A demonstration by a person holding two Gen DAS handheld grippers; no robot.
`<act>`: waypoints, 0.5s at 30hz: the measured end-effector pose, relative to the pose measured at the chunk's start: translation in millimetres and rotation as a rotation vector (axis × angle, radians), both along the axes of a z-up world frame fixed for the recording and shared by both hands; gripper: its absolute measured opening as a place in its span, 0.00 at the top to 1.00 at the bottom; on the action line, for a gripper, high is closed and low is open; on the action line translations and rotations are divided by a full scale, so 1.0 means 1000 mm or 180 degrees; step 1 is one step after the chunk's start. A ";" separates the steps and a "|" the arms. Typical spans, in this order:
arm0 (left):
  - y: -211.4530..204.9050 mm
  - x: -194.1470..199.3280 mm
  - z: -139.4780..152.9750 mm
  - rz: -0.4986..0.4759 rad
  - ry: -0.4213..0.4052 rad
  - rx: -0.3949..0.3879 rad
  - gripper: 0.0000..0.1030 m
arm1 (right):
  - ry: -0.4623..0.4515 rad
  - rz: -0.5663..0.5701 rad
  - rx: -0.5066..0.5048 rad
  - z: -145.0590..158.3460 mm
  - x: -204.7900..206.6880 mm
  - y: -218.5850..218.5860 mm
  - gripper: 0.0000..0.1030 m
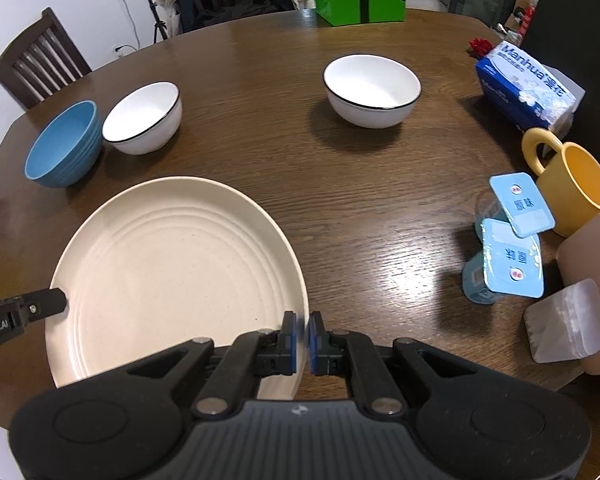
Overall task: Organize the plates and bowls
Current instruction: 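Lower the held plate onto the stacked cream plates with both grippers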
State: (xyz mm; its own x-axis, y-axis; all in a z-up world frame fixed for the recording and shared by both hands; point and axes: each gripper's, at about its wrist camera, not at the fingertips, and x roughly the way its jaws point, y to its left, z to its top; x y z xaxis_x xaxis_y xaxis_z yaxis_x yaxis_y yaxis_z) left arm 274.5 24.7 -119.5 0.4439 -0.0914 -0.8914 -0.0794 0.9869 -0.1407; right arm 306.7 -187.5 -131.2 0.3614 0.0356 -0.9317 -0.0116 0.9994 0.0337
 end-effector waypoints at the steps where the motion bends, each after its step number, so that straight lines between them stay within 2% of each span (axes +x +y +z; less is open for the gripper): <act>1: 0.001 0.000 0.000 0.0009 -0.0002 0.0000 0.95 | -0.0001 0.0011 -0.0001 0.000 0.000 0.001 0.94; 15: 0.022 -0.004 -0.008 0.0151 0.0019 0.0016 0.95 | 0.0025 0.0142 0.0031 -0.007 0.005 0.021 0.94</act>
